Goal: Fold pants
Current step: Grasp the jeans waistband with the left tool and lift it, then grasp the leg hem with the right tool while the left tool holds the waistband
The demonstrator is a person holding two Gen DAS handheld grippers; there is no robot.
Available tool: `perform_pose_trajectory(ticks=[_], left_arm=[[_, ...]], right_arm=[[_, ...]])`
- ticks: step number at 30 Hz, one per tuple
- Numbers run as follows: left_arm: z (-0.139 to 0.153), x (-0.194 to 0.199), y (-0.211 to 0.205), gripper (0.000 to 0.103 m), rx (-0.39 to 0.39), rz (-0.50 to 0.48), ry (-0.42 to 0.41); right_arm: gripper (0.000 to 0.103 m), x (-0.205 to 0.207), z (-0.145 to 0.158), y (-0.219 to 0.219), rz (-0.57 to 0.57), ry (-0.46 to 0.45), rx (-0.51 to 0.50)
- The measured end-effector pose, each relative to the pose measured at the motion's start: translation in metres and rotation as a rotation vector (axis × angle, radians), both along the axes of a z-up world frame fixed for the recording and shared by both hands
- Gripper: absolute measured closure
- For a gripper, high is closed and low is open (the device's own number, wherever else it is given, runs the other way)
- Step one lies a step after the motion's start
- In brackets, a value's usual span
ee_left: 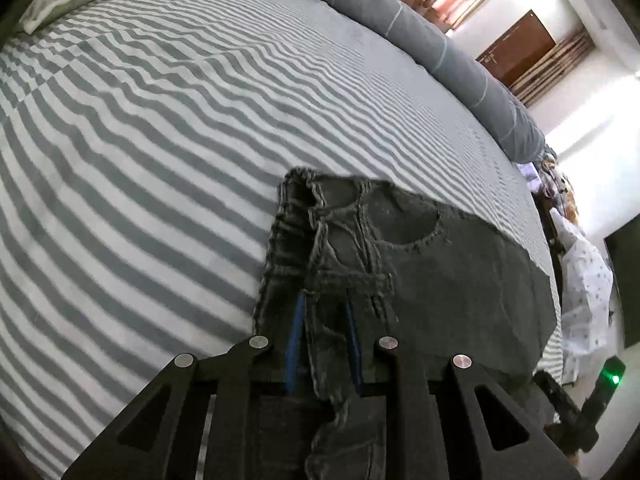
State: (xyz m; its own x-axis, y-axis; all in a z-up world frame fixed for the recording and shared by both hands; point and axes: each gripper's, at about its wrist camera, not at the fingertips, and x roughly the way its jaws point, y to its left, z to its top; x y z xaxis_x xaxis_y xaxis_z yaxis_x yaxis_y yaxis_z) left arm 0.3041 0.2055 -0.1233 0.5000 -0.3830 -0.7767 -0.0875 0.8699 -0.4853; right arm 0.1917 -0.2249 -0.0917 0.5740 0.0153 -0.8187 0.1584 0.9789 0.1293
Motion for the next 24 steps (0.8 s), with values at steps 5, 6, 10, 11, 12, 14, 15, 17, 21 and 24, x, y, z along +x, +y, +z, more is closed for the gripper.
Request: perform_pose_trajectory(ticks=[5,6,10,11,12,14,15,17,21,24], left_arm=[[0.0,0.026,-0.004,0.082,-0.012,0.014,-0.031],[-0.001,0.031,-0.004,0.082,-0.012,0.015,-0.033],[-0.006,0.054,-0.003,0.082,-0.065,0.041,-0.036],[-0.007,0.057,-0.002,0.082,-0.083,0.048,-0.036],[-0.007,0.059,-0.001,0.082,-0.099,0.056,-0.04],[-0.005,0.056,-0.003,0.093,-0.083,0.07,-0.052],[-0.003,0.054,-0.003,0.097,-0.075,0.075,-0.062],[0.006,0.048,-0.005,0.098,-0.083,0.083,-0.098],[0.038,0.026,-0.017,0.098,-0.019,0.057,-0.217],[0.057,0.01,-0.021,0.098,-0.016,0.056,-0.279]], right_arm=[[0.0,0.005,0.001,0.001,0.02,-0.003,-0.037],[0.0,0.006,0.001,0.001,0.019,-0.003,-0.04],[0.001,0.015,0.003,0.0,0.037,-0.004,-0.061],[0.0,0.02,0.003,0.0,0.049,-0.001,-0.077],[0.0,0.024,0.003,0.0,0.06,0.0,-0.085],[0.001,0.036,0.004,-0.001,0.103,0.004,-0.114],[0.001,0.044,0.004,-0.002,0.132,0.011,-0.126],[0.001,0.059,0.006,-0.006,0.174,0.024,-0.135],[0.001,0.096,0.011,-0.018,0.283,0.054,-0.133],[0.001,0.126,0.016,-0.023,0.363,0.081,-0.142]])
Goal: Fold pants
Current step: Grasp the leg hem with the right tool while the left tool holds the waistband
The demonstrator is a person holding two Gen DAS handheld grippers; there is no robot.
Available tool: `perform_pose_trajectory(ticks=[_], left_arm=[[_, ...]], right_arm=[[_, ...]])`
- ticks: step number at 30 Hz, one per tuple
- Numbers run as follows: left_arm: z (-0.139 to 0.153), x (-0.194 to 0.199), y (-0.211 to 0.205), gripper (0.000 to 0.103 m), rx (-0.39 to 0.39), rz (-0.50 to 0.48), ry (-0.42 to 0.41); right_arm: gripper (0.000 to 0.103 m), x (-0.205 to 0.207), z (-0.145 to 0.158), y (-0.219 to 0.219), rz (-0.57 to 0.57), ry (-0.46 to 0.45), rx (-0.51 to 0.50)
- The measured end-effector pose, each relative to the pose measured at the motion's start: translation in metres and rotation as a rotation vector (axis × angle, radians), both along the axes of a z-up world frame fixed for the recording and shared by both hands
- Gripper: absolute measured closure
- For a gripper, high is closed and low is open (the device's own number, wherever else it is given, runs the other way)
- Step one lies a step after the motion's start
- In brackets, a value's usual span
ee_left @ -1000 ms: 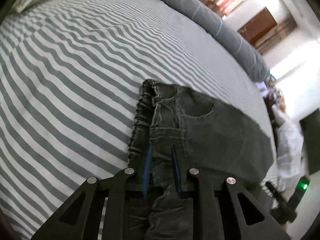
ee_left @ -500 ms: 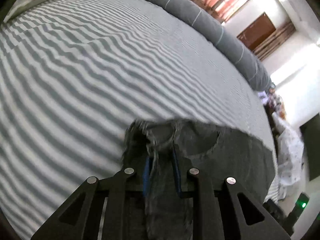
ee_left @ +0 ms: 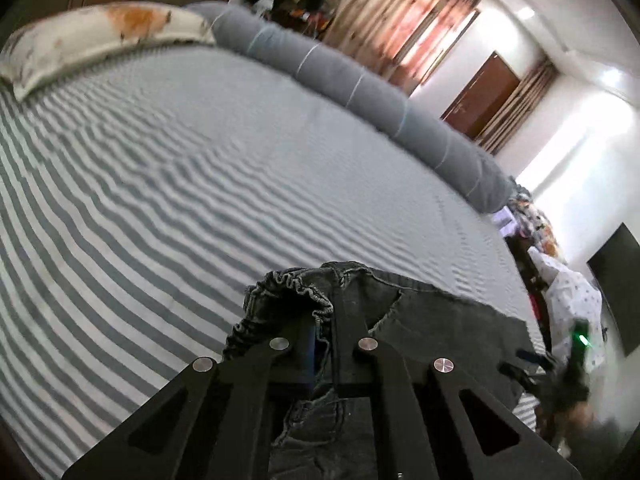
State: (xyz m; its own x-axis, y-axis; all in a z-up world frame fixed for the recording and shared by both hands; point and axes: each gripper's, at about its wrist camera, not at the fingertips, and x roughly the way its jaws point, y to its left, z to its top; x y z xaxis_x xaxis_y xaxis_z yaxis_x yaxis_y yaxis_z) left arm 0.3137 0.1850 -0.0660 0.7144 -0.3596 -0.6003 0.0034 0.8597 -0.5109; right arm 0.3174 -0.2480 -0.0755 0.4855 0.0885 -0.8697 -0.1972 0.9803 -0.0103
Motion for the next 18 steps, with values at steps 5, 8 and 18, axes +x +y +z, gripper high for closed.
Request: perform_pose_trajectory(ticks=[5,8,18], left_arm=[[0.016,-0.014,-0.006,0.098,0.003,0.024,-0.051],[0.024,-0.023,-0.012,0.098,0.019,0.037,-0.077],[0.048,-0.056,-0.025,0.098,0.114,0.059,-0.117]], right_arm=[[0.002,0.049,0.015,0.013,0.245,0.051,-0.034],[0.006,0.072,0.024,0.031,0.399,0.061,-0.066],[0.044,0.121,0.003,0.073,0.764,0.266,-0.096]])
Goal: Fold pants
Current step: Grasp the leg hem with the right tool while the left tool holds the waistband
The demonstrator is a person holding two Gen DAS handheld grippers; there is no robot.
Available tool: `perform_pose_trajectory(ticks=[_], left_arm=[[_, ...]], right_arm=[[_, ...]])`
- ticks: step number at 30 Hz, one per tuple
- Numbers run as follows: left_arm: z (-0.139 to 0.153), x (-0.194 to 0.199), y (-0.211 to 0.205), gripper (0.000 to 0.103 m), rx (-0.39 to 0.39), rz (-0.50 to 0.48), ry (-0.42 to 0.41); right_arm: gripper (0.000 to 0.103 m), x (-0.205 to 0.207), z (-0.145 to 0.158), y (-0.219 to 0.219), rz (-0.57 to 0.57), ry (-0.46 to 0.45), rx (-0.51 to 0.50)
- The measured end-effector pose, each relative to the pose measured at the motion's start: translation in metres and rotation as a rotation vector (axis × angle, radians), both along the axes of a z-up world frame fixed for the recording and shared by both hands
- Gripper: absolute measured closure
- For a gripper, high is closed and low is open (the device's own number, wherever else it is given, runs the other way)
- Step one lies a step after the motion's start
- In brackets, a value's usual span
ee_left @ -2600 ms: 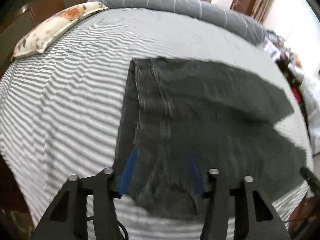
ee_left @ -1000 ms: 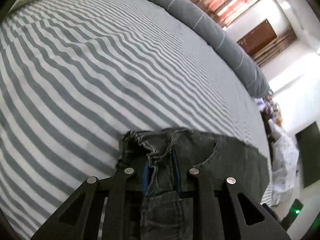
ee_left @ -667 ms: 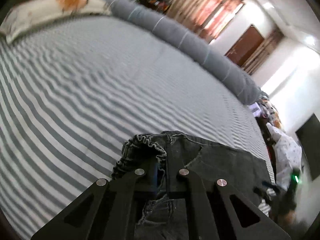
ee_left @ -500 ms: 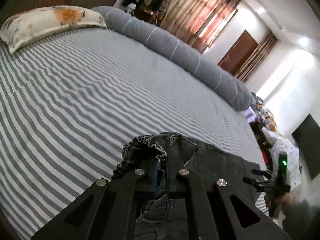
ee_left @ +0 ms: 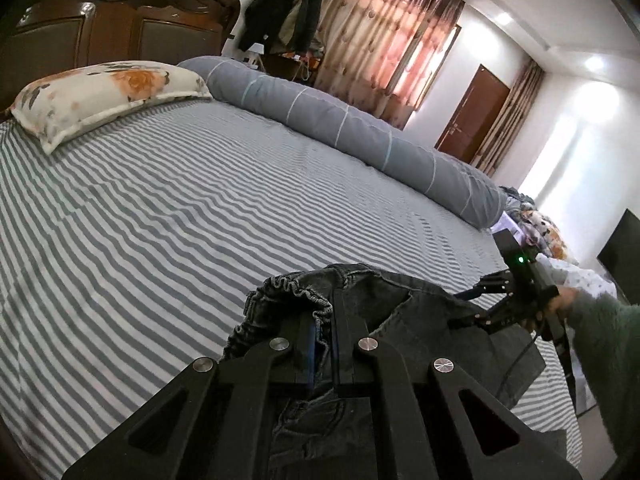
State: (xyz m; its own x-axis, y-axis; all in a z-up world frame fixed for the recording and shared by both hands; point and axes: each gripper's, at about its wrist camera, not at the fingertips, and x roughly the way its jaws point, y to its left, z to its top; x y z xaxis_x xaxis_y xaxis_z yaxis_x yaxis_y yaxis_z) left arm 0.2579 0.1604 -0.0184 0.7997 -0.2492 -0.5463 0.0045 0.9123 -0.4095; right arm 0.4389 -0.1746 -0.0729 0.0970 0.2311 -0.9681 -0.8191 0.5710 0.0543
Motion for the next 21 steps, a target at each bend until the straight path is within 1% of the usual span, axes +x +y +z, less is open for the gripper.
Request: perform_pose_trajectory(ticks=[2,4,7,9,11,12,14,16,18,19,21], left_arm=[[0.001,0.001,-0.001,0.098,0.013,0.002,0.011],[0.003,0.003,-0.003,0.098,0.036,0.008,0.026],[0.007,0.005,-0.004,0.098,0.038,0.015,0.044],[0.008,0.005,-0.007,0.098,0.046,0.012,0.051],[0.008,0.005,-0.01,0.098,0.071,0.007,0.07],[0.007,0.005,-0.01,0.098,0.073,0.007,0.082],[0.005,0.006,-0.012,0.098,0.091,0.013,0.11],[0.002,0.009,-0.01,0.098,0.089,0.015,0.13],[0.0,0.011,-0.009,0.098,0.11,0.019,0.157],[0.0,0.011,-0.009,0.098,0.113,0.009,0.16],[0.002,0.009,-0.008,0.098,0.137,-0.018,0.177]], right_arm=[[0.065,0.004,-0.006,-0.006,0.032,0.043,-0.014],[0.074,0.004,-0.01,-0.018,0.043,0.05,-0.044],[0.078,0.007,-0.015,-0.049,-0.008,0.042,-0.094],[0.082,0.007,-0.017,-0.069,-0.048,0.008,-0.12],[0.088,0.006,-0.019,-0.089,-0.095,-0.03,-0.122],[0.09,0.003,-0.019,-0.092,-0.105,-0.056,-0.118],[0.096,-0.004,-0.018,-0.092,-0.113,-0.104,-0.125],[0.098,-0.014,-0.014,-0.092,-0.146,-0.152,-0.125],[0.099,-0.028,-0.003,-0.093,-0.196,-0.195,-0.121],[0.1,-0.04,0.007,-0.096,-0.224,-0.224,-0.118],[0.1,-0.062,0.02,-0.101,-0.266,-0.249,-0.118]])
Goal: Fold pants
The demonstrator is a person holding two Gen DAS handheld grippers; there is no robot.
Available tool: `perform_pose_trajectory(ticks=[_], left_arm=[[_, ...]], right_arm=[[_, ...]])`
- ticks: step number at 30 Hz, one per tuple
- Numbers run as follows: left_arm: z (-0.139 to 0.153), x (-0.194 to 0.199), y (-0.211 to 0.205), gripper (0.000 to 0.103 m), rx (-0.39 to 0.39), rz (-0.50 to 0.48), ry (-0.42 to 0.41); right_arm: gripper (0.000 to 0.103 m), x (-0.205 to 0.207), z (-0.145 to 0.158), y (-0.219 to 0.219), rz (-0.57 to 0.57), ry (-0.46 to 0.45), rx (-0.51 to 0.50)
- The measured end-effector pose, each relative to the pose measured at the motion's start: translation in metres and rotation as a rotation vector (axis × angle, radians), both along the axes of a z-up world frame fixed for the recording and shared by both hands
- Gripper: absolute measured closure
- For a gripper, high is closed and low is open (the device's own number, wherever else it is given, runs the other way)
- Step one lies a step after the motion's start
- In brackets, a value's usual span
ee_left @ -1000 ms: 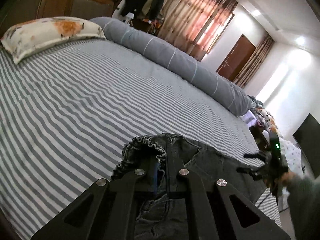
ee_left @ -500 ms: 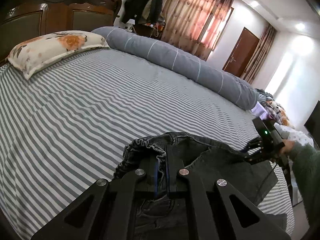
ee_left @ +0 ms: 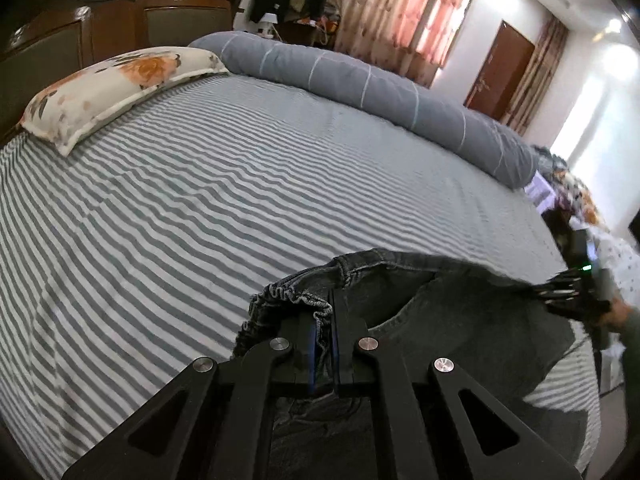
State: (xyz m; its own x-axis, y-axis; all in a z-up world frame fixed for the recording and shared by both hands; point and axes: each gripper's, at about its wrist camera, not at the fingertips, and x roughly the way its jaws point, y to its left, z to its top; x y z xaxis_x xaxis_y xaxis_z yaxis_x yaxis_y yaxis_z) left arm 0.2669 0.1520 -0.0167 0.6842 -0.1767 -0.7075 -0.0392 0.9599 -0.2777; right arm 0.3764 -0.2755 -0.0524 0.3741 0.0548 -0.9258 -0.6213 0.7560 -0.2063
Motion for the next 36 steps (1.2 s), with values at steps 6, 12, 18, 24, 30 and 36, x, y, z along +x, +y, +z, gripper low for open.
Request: perform_pose_trajectory(ticks=[6,12,18,24,30,36], left_arm=[[0.016,-0.022,-0.003,0.097,0.061,-0.091,0.029],[0.023,-0.061,-0.002,0.097,0.054,-0.185,0.017],[0.002,-0.109,0.005,0.095,0.046,-0.238,0.022],[-0.038,-0.152,0.005,0.088,0.095,-0.257,0.136],[-0.067,-0.176,0.017,0.078,0.09,-0.196,0.311],[-0.06,-0.206,0.054,0.056,-0.202,-0.099,0.342]], right_arm=[[0.101,-0.1,0.036,-0.002,-0.12,-0.062,0.02],[0.101,-0.204,0.031,-0.003,-0.267,-0.074,0.068],[0.101,-0.3,-0.002,0.0,-0.397,-0.023,0.12],[0.1,-0.326,-0.041,-0.004,-0.499,0.03,0.134],[0.064,-0.344,-0.045,-0.002,-0.579,-0.015,0.108],[0.05,-0.377,-0.009,-0.019,-0.674,-0.071,0.271]])
